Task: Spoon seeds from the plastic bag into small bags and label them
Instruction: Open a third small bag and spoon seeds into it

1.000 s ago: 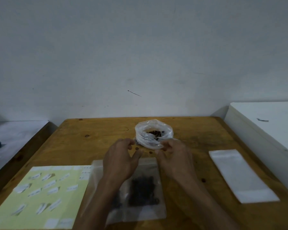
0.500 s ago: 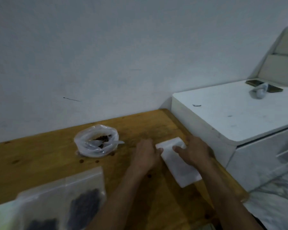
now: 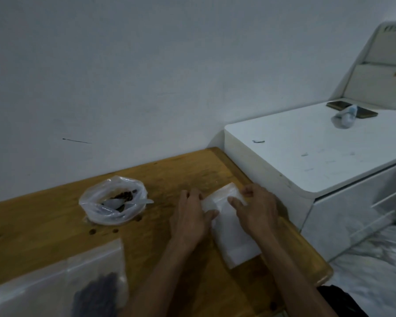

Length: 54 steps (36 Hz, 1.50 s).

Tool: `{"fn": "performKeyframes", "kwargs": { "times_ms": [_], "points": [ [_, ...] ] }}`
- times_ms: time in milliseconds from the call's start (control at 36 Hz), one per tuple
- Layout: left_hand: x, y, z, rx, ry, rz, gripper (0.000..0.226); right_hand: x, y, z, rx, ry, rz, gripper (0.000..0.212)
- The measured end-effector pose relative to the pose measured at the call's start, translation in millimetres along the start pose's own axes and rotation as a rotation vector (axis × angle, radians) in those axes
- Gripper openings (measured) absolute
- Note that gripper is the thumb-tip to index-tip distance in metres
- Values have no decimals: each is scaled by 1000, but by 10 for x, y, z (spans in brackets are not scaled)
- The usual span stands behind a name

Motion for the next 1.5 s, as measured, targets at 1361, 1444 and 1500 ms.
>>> {"fn": "performKeyframes", "kwargs": {
  "times_ms": [1361,1444,1500],
  "points": [
    [-1459,-2111,1357,-700,122,-349,25,-1139,1197,2511,593,-557,839,12],
    [-1451,-2110,1337,-643,96,-341,27,-1141,1126,2550,279,-766,570,14],
    [-1450,-2108,1312,-616,67,-360,29,-1169,1116,2559,220,-827,442,13]
  ]
}}
Point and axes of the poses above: each hand's wrist, its own x-axis towards the middle knuckle, its own y-axis out of the palm, z = x × y, the point moved 6 cm from there along x, towards the middle knuckle, and after that the axes turned 12 degrees about z, right-handed, at the moved point
